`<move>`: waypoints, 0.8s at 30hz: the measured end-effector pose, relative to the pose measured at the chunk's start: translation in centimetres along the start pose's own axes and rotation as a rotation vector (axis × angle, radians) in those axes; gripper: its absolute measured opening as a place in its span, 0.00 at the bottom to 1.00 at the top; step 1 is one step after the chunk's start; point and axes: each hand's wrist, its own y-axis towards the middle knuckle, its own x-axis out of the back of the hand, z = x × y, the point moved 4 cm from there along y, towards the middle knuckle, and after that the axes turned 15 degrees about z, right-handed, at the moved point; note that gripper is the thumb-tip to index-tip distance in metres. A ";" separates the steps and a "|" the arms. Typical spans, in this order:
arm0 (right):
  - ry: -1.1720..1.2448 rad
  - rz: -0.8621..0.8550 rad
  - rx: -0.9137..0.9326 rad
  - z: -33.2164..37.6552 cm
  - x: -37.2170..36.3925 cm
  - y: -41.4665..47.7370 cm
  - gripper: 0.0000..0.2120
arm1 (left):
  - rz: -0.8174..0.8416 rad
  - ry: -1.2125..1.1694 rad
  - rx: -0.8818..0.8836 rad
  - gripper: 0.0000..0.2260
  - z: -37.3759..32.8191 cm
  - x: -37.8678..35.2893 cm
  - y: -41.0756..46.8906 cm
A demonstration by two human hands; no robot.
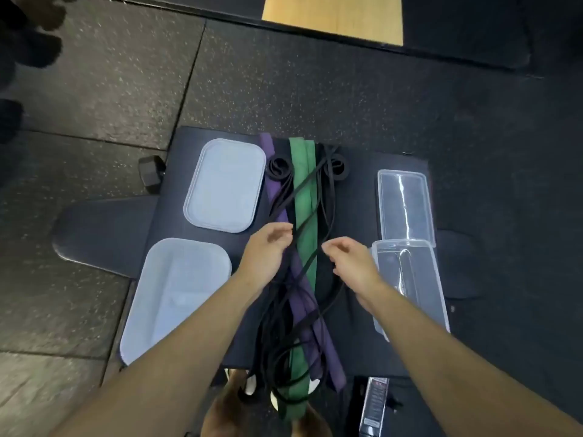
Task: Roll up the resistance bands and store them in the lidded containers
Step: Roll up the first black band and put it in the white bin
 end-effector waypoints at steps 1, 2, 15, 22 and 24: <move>-0.042 -0.004 -0.030 -0.7 -0.3 0.1 0.03 | 0.003 0.023 0.023 0.10 0.9 0.2 -0.2; -0.081 -0.018 -0.062 -1.2 -0.5 0.3 0.04 | -0.009 0.034 0.069 0.10 1.8 0.3 -0.3; -0.119 0.089 -0.201 -7.7 -1.9 1.1 0.28 | -0.041 0.037 0.364 0.12 11.4 -0.4 -2.6; -0.083 0.100 -0.110 -7.4 -3.6 1.6 0.35 | -0.096 -0.030 0.382 0.40 10.8 -0.7 -2.0; -0.070 0.116 -0.116 -7.6 -4.2 1.6 0.35 | -0.109 -0.076 0.419 0.41 11.4 -0.7 -1.7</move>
